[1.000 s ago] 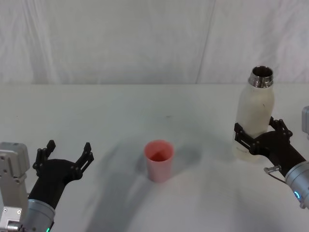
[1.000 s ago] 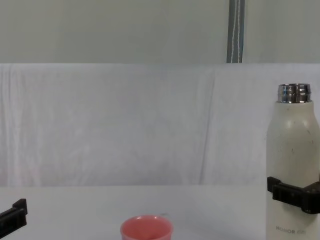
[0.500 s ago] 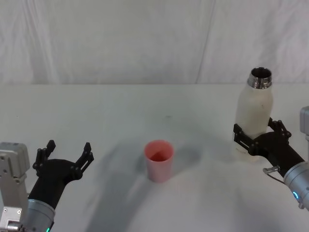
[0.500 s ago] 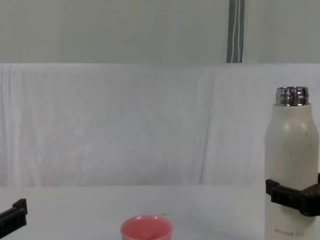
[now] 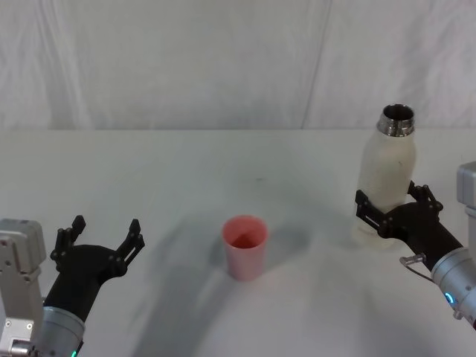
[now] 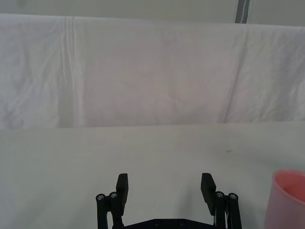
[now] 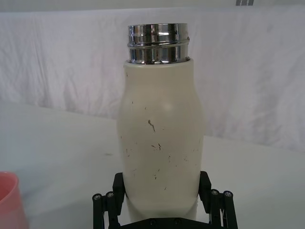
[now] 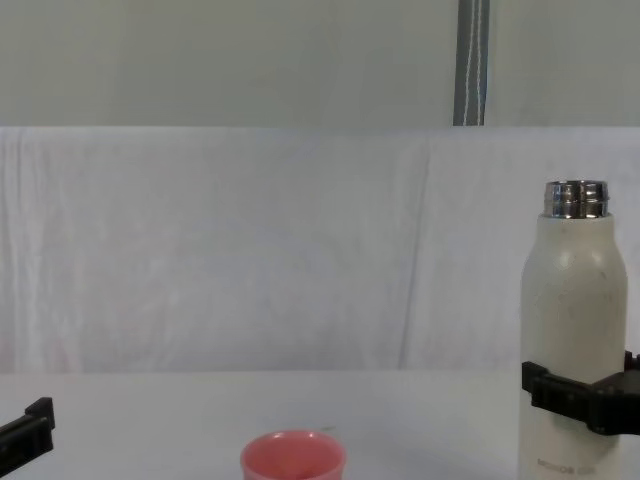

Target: Grasp the thermos with one hand and pour water into the cup lid.

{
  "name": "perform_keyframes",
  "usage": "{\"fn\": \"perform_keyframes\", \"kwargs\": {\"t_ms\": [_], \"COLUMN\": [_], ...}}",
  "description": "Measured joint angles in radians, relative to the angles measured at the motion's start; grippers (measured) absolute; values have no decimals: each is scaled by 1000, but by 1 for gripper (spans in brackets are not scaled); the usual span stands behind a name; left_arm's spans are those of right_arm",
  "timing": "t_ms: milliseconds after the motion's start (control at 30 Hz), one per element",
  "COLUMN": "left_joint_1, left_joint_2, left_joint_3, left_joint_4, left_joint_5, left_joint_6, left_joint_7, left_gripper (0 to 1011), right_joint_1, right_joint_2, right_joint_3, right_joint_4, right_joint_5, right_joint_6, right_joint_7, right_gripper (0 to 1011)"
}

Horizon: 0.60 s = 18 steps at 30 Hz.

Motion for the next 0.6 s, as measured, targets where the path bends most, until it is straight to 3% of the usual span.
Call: {"fn": "perform_keyframes", "kwargs": {"t_ms": [600], "left_joint_1": [0], "left_joint_2": [0], "left_joint_3": [0], "left_joint_4": [0], "left_joint_5": [0], "left_joint_6": [0], "left_joint_7": [0], "left_gripper": [1001], "right_joint_1": [23], "right_joint_2": [-19], "right_joint_3": [-13], "right_joint_4": [41], "right_joint_5": [32], "right_joint_6": [7], "right_joint_7": [3], "right_gripper": [955]}}
